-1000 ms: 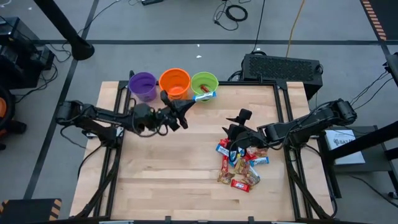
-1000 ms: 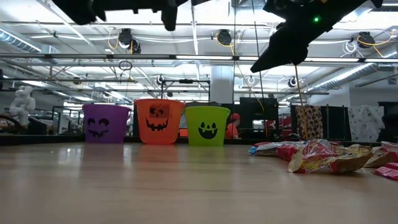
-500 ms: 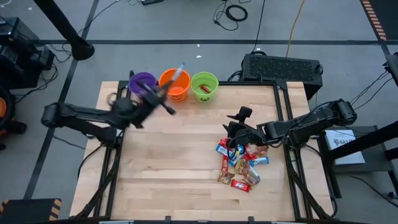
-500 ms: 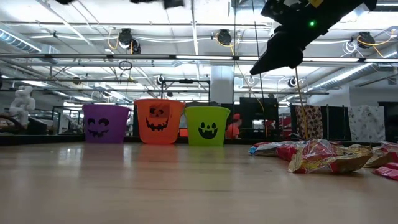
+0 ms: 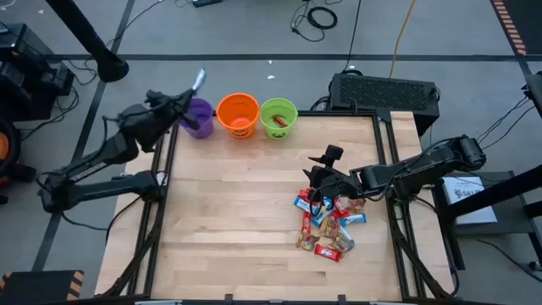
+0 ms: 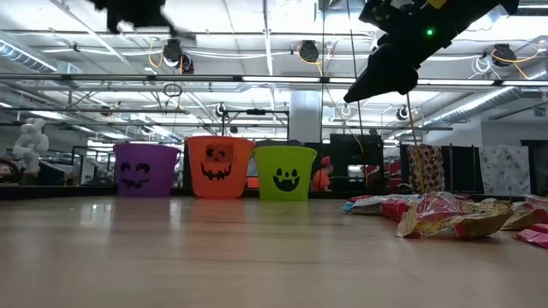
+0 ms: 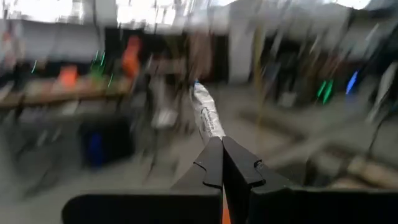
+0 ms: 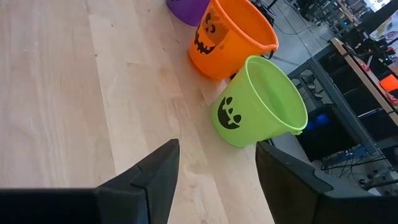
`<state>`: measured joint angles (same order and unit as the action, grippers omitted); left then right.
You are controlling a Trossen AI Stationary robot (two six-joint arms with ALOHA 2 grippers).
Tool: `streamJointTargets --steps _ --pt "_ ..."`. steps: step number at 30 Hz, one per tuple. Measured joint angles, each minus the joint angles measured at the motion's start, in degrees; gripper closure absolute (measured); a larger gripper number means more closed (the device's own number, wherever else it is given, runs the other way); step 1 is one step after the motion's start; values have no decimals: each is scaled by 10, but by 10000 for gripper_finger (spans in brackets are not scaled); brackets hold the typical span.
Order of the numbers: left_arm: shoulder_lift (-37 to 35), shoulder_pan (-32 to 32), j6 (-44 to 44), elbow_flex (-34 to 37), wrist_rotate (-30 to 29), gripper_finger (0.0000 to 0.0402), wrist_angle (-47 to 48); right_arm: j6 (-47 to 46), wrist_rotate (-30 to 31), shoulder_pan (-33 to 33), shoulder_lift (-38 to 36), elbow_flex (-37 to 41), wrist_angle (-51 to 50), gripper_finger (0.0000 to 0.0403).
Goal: Sort candy by brand, put in halloween buckets
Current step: Put the white chocolate bar into the violet bucket
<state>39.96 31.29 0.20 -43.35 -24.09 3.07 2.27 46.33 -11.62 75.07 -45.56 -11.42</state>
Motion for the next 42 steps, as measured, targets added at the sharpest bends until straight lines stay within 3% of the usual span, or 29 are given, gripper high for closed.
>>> streamJointTargets --steps 5,9,16,21,26,32,38,42 --pt "53 34 -29 2 -20 402 146 9 0 0 0 0 0 200" --pt "103 42 -29 1 -110 402 192 20 0 0 0 0 1 200" --pt "188 63 -29 2 -185 395 244 29 0 0 0 0 5 200" --pt "233 80 -38 2 -181 334 246 29 -1 0 0 0 5 200" --pt "231 78 -44 -3 -181 266 254 29 -2 0 0 0 3 200" --pt "160 1 -94 -30 -91 248 278 45 -2 5 0 0 -4 200" --pt "117 -160 -123 11 19 248 145 26 -2 21 0 0 -13 200" --pt "124 -286 -83 71 48 247 10 -102 -2 22 0 0 -53 200"
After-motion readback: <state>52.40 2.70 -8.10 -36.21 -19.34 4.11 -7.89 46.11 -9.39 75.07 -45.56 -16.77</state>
